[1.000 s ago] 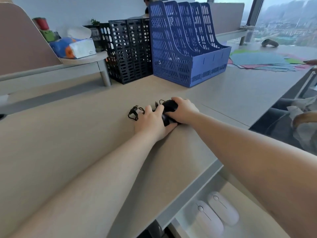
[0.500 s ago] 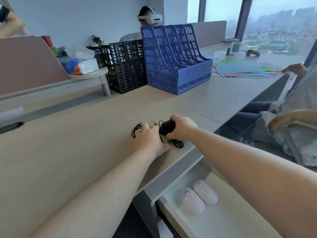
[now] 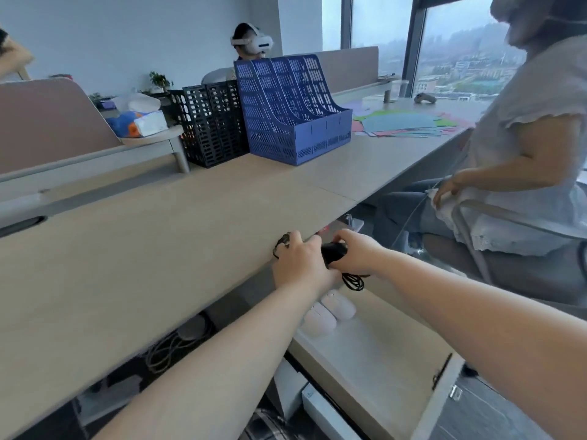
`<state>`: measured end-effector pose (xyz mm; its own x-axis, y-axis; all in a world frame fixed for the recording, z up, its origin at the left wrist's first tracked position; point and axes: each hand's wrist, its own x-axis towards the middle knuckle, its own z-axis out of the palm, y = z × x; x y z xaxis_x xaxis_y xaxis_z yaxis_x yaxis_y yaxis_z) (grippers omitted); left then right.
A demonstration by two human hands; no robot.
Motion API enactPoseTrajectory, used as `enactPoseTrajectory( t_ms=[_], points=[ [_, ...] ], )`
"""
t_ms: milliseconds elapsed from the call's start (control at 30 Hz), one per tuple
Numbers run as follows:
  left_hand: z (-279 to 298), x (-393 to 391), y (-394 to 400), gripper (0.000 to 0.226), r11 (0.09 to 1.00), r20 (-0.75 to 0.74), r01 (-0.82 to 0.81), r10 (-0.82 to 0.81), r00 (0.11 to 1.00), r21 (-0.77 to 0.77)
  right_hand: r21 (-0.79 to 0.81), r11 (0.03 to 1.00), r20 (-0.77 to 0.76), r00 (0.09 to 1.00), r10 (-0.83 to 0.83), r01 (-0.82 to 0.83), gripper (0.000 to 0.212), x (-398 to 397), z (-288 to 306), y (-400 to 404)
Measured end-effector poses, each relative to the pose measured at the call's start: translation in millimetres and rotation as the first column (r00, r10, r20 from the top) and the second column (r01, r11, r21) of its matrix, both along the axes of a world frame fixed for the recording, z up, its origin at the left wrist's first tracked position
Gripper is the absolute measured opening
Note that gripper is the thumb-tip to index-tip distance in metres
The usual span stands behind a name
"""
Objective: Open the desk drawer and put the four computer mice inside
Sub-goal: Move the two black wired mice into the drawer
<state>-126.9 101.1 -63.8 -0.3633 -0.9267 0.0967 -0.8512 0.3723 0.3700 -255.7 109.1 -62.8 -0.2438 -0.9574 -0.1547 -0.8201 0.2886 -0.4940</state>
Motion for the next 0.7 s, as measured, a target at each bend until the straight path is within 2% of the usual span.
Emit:
enactPoseTrajectory(
  t_ms=[100, 267, 400, 567, 700],
  points=[
    [-4.7, -11.5, 16.7, 0.044, 1.000, 0.004, -0.002, 0.002, 1.000, 0.019, 0.054, 0.998, -0.014, 1.000, -0.026, 0.027, 0.046, -15.3, -12.3, 20.4],
    [-24.5, -21.4, 28.9, 0.045, 0.999, 0.050, -0.014, 0.012, 0.999, 0.038, 0.130, 0.990, -0.024, 0.998, -0.050, 0.053, 0.054, -31.3, -34.9, 42.0],
    [-58.0, -27.7, 46.0, 0.044, 0.990, 0.051, -0.044, 0.038, 0.998, 0.132, 0.197, 0.978, -0.049, 0.997, -0.059, 0.067, 0.057, -40.5, -63.2, 53.4],
    [-104.0, -40.4, 66.6, 0.044, 0.964, 0.072, -0.036, 0.018, 0.997, 0.263, 0.293, 0.953, 0.031, 0.995, -0.094, 0.081, 0.063, -51.5, -100.0, 55.7],
    [-126.6, -53.3, 67.4, 0.043, 0.953, 0.059, -0.067, 0.052, 0.997, 0.295, 0.332, 0.942, 0.065, 0.994, -0.084, 0.058, 0.063, -57.2, -123.9, 52.7]
  ],
)
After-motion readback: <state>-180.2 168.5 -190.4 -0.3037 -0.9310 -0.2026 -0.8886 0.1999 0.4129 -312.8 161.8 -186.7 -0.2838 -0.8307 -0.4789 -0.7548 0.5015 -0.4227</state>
